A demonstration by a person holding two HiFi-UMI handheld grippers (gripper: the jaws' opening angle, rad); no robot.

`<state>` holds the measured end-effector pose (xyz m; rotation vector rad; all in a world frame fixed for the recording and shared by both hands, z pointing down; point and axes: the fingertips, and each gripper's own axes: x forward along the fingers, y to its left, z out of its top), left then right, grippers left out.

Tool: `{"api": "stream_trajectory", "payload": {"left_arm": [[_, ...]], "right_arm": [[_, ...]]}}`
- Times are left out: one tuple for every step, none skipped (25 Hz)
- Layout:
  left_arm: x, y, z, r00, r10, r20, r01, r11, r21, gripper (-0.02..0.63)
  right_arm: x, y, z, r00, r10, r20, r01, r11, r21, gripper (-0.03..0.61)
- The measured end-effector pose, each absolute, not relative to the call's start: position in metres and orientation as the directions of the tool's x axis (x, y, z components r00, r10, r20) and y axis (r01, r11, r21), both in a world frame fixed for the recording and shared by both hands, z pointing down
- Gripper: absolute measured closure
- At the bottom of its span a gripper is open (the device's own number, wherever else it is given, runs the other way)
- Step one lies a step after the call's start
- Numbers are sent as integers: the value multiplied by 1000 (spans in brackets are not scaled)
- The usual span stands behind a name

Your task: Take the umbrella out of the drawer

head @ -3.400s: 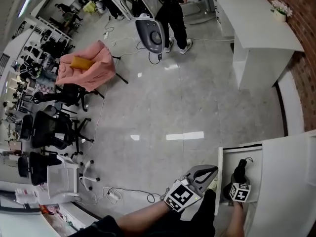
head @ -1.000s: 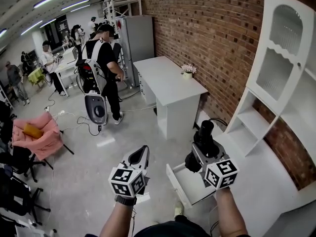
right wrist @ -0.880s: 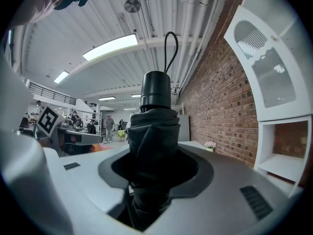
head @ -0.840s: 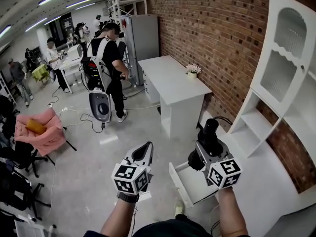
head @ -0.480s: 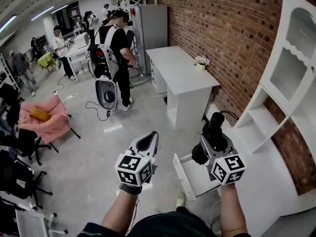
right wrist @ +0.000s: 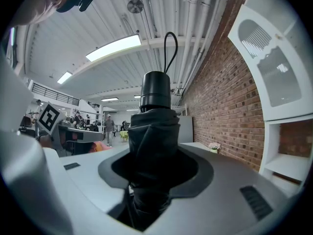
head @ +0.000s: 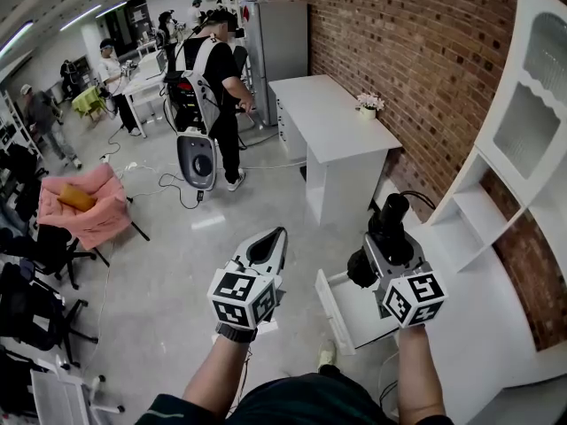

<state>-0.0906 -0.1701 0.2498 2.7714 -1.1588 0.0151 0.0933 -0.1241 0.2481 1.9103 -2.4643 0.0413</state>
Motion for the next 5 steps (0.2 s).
{"api": "stream_trajectory", "payload": {"left_arm": [[-92,-171,249,704,-708,60,-709,-695,120,607],[-92,-172,248,703,-709,57,-710,-694,118,607],[-93,-173,247,702,-710,54,-711,-694,116,607],[-94,-175,247,700,-712,50,-712,-693,114,607],[-94,-177,246,699,-713,47,-713,-692,111,607]], "right_arm": [[92,-125,247,-251,-968,32,-968,251,-4,403],[91,-127,246,-252,-967,29,-968,252,-2,403],[90,-128,245,-253,-967,25,-968,253,1,403],[90,-130,244,-253,-967,22,-967,254,3,403],[89,-132,243,-254,-967,18,-967,254,5,403]]}}
